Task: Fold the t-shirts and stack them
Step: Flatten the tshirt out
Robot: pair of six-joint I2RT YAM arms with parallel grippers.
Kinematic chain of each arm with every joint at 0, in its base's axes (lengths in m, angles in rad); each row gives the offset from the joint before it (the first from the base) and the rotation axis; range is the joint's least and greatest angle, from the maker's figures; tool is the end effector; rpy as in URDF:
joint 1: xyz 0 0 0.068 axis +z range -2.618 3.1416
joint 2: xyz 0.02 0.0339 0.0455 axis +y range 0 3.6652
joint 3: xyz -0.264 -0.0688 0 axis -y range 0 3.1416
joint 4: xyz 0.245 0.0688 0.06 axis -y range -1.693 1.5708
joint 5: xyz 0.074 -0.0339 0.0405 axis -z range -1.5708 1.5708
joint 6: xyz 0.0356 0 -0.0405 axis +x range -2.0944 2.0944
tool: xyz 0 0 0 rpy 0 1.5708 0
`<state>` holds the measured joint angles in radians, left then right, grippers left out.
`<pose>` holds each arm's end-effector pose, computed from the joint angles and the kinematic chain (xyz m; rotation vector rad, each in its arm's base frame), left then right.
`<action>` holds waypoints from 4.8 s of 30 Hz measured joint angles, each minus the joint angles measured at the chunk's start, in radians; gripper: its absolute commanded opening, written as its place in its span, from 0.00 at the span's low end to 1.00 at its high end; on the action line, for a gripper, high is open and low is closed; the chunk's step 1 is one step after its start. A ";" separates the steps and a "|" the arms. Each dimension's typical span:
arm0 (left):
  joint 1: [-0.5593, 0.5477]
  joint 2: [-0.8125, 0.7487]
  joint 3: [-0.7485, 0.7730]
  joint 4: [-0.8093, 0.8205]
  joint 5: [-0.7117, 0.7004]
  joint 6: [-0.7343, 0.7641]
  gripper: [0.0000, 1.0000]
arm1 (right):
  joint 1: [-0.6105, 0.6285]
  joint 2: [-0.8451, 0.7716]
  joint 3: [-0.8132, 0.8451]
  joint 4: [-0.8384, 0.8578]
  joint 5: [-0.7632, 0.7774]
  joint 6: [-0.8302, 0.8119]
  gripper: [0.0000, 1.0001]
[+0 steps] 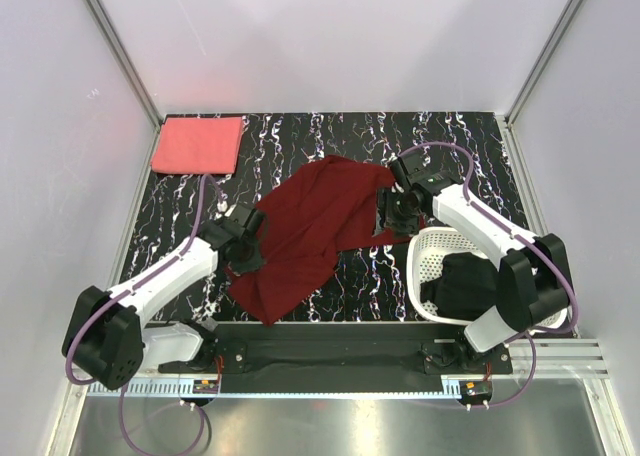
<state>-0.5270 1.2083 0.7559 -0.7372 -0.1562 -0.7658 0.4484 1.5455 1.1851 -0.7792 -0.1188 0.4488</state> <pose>0.1874 -0.1026 0.2059 -0.3676 2.7165 -0.1473 0.2770 0.1380 0.2478 -0.0356 2.7748 0.4122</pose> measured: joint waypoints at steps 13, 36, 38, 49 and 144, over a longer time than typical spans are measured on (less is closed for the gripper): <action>0.005 -0.002 -0.056 0.046 0.055 0.036 0.29 | 0.000 0.026 0.010 0.000 -0.005 -0.006 0.62; -0.042 -0.009 -0.057 0.056 0.070 0.032 0.36 | 0.000 0.026 0.010 0.006 -0.007 -0.008 0.62; -0.054 -0.008 -0.057 0.063 0.072 0.032 0.34 | 0.000 0.026 0.010 0.006 -0.007 -0.008 0.62; -0.103 0.068 -0.048 0.104 0.056 0.063 0.33 | 0.000 0.026 0.005 0.010 -0.008 -0.008 0.62; -0.082 -0.140 -0.116 0.193 0.328 0.103 0.46 | 0.048 0.068 0.026 0.034 -0.161 0.084 0.66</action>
<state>-0.6086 1.0687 0.6395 -0.5446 0.1719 -0.6624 0.4969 1.6131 1.2106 -0.7456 -0.2794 0.5323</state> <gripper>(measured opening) 0.528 0.658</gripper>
